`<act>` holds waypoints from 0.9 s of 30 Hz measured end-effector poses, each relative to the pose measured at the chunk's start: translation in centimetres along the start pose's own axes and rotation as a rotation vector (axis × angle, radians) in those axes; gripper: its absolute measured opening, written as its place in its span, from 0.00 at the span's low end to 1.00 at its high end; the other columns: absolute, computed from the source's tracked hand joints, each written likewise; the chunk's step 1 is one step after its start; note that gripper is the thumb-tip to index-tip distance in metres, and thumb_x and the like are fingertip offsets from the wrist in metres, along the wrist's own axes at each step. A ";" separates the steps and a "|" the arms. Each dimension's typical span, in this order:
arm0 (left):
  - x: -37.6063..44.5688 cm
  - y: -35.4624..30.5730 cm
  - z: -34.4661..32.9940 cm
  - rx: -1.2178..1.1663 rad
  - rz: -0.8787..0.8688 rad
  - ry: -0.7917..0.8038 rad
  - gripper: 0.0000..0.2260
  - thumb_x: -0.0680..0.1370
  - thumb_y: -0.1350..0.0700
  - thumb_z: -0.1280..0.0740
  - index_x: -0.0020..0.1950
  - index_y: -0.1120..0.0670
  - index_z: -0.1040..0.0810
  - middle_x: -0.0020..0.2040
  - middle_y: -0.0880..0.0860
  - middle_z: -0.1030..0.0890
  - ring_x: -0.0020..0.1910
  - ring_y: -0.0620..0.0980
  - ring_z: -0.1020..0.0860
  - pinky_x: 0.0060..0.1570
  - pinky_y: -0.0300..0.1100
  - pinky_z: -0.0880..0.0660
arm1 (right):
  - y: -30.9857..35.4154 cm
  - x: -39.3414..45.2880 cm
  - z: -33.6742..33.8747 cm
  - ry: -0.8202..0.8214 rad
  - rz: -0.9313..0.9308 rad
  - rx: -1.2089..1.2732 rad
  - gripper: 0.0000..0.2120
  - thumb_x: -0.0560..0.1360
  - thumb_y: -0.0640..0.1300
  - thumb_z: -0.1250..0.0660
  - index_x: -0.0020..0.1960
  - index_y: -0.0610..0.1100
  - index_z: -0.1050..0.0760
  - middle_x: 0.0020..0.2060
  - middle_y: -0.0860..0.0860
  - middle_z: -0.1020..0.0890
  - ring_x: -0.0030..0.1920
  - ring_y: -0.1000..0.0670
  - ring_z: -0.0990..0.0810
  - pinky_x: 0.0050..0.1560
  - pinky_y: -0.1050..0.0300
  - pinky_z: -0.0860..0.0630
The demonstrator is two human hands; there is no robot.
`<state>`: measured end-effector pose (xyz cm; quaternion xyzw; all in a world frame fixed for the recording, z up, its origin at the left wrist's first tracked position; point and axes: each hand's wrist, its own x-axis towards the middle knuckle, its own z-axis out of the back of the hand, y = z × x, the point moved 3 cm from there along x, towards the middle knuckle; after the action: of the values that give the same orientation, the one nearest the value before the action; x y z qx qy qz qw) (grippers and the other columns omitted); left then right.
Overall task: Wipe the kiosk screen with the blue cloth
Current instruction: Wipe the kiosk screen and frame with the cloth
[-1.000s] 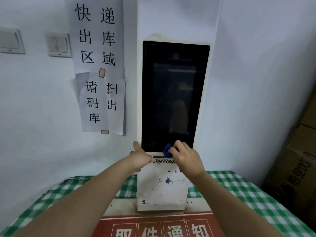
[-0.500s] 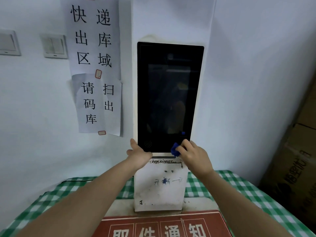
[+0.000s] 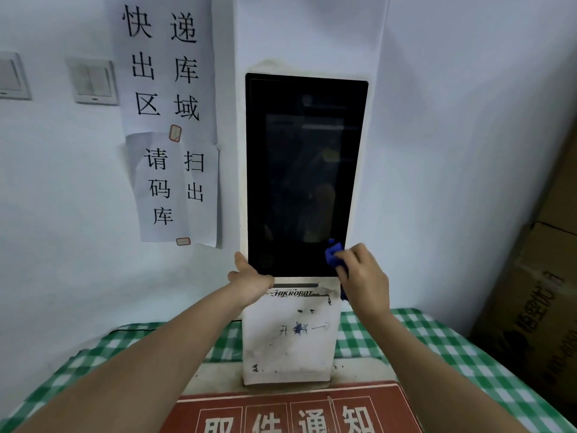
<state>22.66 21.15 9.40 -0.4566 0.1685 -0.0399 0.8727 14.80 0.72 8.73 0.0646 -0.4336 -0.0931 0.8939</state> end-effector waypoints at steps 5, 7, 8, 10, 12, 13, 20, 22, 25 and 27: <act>0.0 0.1 0.1 -0.021 -0.013 0.027 0.42 0.76 0.56 0.37 0.77 0.49 0.66 0.75 0.58 0.44 0.70 0.58 0.34 0.68 0.51 0.31 | 0.6 0.0 0.0 -0.109 -0.286 0.177 0.05 0.76 0.42 0.32 0.51 0.43 0.23 0.45 0.50 0.26 0.35 0.49 0.26 0.30 0.54 0.26; 0.0 0.3 0.3 -0.023 -0.029 0.038 0.42 0.76 0.57 0.37 0.77 0.49 0.66 0.75 0.58 0.44 0.70 0.57 0.34 0.67 0.50 0.30 | 0.8 -0.1 -0.3 -0.139 -0.349 0.213 0.05 0.76 0.42 0.32 0.51 0.43 0.22 0.45 0.51 0.26 0.35 0.50 0.26 0.31 0.55 0.27; 0.0 0.3 0.4 -0.023 -0.035 0.043 0.43 0.76 0.57 0.36 0.77 0.49 0.66 0.75 0.57 0.44 0.69 0.57 0.34 0.67 0.50 0.30 | 1.0 -0.1 -0.5 -0.146 -0.370 0.224 0.04 0.76 0.41 0.32 0.51 0.43 0.23 0.45 0.51 0.27 0.35 0.50 0.26 0.32 0.56 0.27; 0.1 0.4 0.5 -0.020 -0.040 0.052 0.44 0.74 0.57 0.35 0.78 0.48 0.65 0.75 0.57 0.43 0.69 0.57 0.34 0.66 0.50 0.29 | 1.7 0.0 -0.7 -0.148 -0.404 0.236 0.04 0.76 0.40 0.33 0.50 0.42 0.23 0.44 0.52 0.28 0.35 0.50 0.25 0.33 0.56 0.27; 0.2 0.4 0.5 -0.015 -0.047 0.056 0.44 0.73 0.58 0.35 0.78 0.49 0.64 0.74 0.58 0.42 0.68 0.57 0.33 0.66 0.50 0.29 | 2.1 -0.1 -0.8 -0.159 -0.429 0.250 0.03 0.76 0.40 0.33 0.50 0.42 0.23 0.44 0.53 0.29 0.35 0.49 0.25 0.34 0.55 0.26; 0.2 0.4 0.5 -0.012 -0.049 0.060 0.44 0.73 0.58 0.35 0.78 0.49 0.64 0.73 0.58 0.42 0.67 0.57 0.33 0.66 0.50 0.29 | 2.3 -0.2 -0.8 -0.165 -0.440 0.255 0.03 0.76 0.39 0.33 0.50 0.42 0.23 0.44 0.54 0.30 0.35 0.49 0.25 0.34 0.55 0.26; 0.1 0.5 0.6 -0.010 -0.065 0.087 0.45 0.73 0.59 0.35 0.78 0.48 0.64 0.73 0.57 0.42 0.66 0.56 0.33 0.56 0.44 0.26 | 6.7 0.3 -2.5 -0.142 -0.146 0.184 0.05 0.71 0.36 0.28 0.47 0.42 0.22 0.43 0.49 0.24 0.37 0.48 0.23 0.27 0.57 0.29; 0.1 0.7 0.7 -0.023 -0.063 0.092 0.44 0.73 0.59 0.35 0.78 0.48 0.63 0.72 0.57 0.41 0.65 0.56 0.32 0.55 0.45 0.26 | 9.0 0.8 -3.3 -0.122 -0.030 0.138 0.08 0.68 0.35 0.26 0.46 0.40 0.21 0.41 0.47 0.24 0.36 0.47 0.23 0.25 0.57 0.30; 0.1 0.8 0.8 -0.038 -0.081 0.101 0.43 0.73 0.61 0.37 0.78 0.47 0.61 0.69 0.58 0.37 0.60 0.54 0.30 0.47 0.43 0.27 | 12.1 1.5 -4.2 -0.085 0.099 0.069 0.10 0.65 0.37 0.24 0.44 0.41 0.21 0.40 0.47 0.23 0.36 0.48 0.23 0.21 0.59 0.30; 0.2 1.1 1.2 -0.036 -0.099 0.088 0.41 0.73 0.64 0.39 0.78 0.47 0.59 0.66 0.58 0.34 0.58 0.54 0.29 0.42 0.40 0.26 | 13.5 2.0 -4.6 -0.069 0.180 0.018 0.12 0.61 0.37 0.22 0.42 0.42 0.21 0.38 0.47 0.23 0.35 0.49 0.23 0.20 0.62 0.32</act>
<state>23.17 22.70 9.13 -0.4777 0.1846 -0.1002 0.8530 21.14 13.55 10.03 0.0302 -0.4691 -0.0105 0.8826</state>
